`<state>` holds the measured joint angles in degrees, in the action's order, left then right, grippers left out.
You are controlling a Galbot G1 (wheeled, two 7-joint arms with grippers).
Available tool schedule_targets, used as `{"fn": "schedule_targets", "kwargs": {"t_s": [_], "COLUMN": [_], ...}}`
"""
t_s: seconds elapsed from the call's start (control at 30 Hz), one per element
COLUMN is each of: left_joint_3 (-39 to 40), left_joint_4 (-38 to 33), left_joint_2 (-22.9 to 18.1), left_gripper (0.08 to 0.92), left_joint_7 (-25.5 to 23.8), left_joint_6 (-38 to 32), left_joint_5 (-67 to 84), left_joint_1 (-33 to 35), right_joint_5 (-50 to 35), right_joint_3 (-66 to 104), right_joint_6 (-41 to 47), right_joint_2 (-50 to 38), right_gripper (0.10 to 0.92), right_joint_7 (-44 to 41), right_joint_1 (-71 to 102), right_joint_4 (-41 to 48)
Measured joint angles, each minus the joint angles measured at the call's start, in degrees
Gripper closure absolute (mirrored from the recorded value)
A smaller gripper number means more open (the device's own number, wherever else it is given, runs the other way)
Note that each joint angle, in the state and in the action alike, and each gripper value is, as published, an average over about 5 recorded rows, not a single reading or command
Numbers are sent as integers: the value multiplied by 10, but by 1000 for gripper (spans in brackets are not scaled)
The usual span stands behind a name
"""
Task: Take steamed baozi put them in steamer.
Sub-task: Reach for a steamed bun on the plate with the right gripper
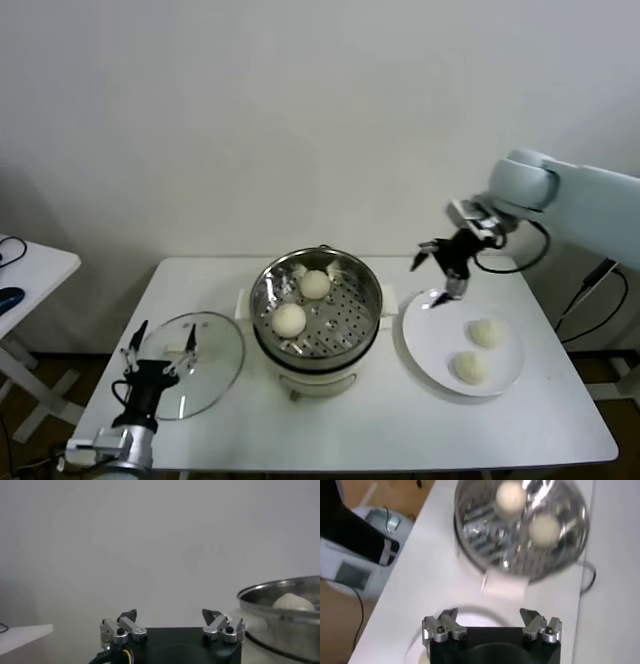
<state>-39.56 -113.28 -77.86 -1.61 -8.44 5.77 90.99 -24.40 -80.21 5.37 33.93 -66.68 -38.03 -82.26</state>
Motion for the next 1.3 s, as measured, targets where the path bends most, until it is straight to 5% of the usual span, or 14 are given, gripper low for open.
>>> {"fn": "schedule_targets", "kwargs": {"t_s": [0.47, 1.3], "left_joint_3": [11, 0], "left_joint_4": [-10, 6], "left_joint_2": [-10, -11], "left_gripper": [177, 177], "left_joint_7": [-13, -15], "left_joint_6": [-16, -22], "left_joint_5": [-8, -3], "left_joint_1": [12, 17], "right_joint_5": [141, 221], "right_joint_3": [98, 163], "right_joint_6": [-16, -15], "right_joint_2": [-66, 11], "right_gripper": [203, 203], "right_joint_7": [12, 51], "right_joint_1": [173, 317], "right_joint_4": [33, 104]}}
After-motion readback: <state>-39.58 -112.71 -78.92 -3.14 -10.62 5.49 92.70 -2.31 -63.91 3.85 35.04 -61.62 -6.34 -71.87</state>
